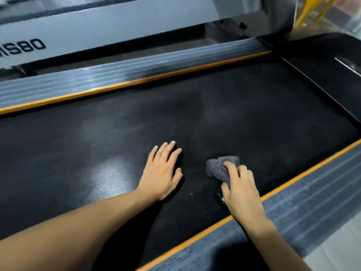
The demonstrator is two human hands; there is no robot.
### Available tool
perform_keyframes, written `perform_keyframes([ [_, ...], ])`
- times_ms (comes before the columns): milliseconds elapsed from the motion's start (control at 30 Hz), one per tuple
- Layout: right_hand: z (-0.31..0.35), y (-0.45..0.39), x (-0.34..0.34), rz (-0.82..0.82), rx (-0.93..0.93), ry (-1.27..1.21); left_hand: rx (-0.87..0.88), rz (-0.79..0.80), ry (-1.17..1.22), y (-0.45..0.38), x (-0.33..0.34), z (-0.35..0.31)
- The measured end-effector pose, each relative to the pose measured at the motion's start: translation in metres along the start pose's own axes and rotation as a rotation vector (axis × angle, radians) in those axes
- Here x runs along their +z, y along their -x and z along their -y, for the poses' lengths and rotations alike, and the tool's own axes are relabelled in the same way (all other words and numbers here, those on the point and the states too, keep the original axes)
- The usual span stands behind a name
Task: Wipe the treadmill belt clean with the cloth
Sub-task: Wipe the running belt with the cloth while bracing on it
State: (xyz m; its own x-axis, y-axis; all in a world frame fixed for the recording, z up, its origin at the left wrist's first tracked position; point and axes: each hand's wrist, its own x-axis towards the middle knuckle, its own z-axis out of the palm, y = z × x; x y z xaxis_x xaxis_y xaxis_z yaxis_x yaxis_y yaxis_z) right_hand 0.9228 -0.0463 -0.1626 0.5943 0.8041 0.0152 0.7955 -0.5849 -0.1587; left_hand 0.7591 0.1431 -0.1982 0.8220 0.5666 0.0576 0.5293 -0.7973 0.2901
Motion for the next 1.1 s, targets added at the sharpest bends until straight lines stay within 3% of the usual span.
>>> perform_keyframes([
  [200,0.037,-0.056,0.016,-0.039,-0.176,0.063,-0.213,0.0,-0.107,-0.005,-0.033,0.109],
  [400,0.126,-0.158,0.041,-0.091,-0.22,-0.101,-0.239,0.016,-0.118,-0.017,-0.054,0.181],
  [533,0.15,-0.242,0.054,-0.168,-0.138,-0.063,-0.28,-0.022,-0.075,-0.022,-0.05,0.188],
  [733,0.169,-0.322,0.067,-0.124,0.083,-0.256,-0.277,-0.039,-0.065,-0.024,-0.047,0.189],
  [833,0.222,-0.304,0.078,-0.149,-0.123,-0.32,-0.273,-0.034,-0.073,-0.024,-0.044,0.189],
  [967,0.284,-0.265,0.087,0.043,-0.467,-0.371,-0.265,-0.044,-0.048,-0.024,-0.045,0.192],
  [1033,0.27,-0.276,0.088,0.023,-0.504,-0.358,-0.272,-0.06,-0.028,-0.023,-0.046,0.191],
  [1100,0.232,-0.298,0.087,-0.06,-0.371,-0.369,-0.27,-0.078,-0.02,-0.023,-0.046,0.191],
])
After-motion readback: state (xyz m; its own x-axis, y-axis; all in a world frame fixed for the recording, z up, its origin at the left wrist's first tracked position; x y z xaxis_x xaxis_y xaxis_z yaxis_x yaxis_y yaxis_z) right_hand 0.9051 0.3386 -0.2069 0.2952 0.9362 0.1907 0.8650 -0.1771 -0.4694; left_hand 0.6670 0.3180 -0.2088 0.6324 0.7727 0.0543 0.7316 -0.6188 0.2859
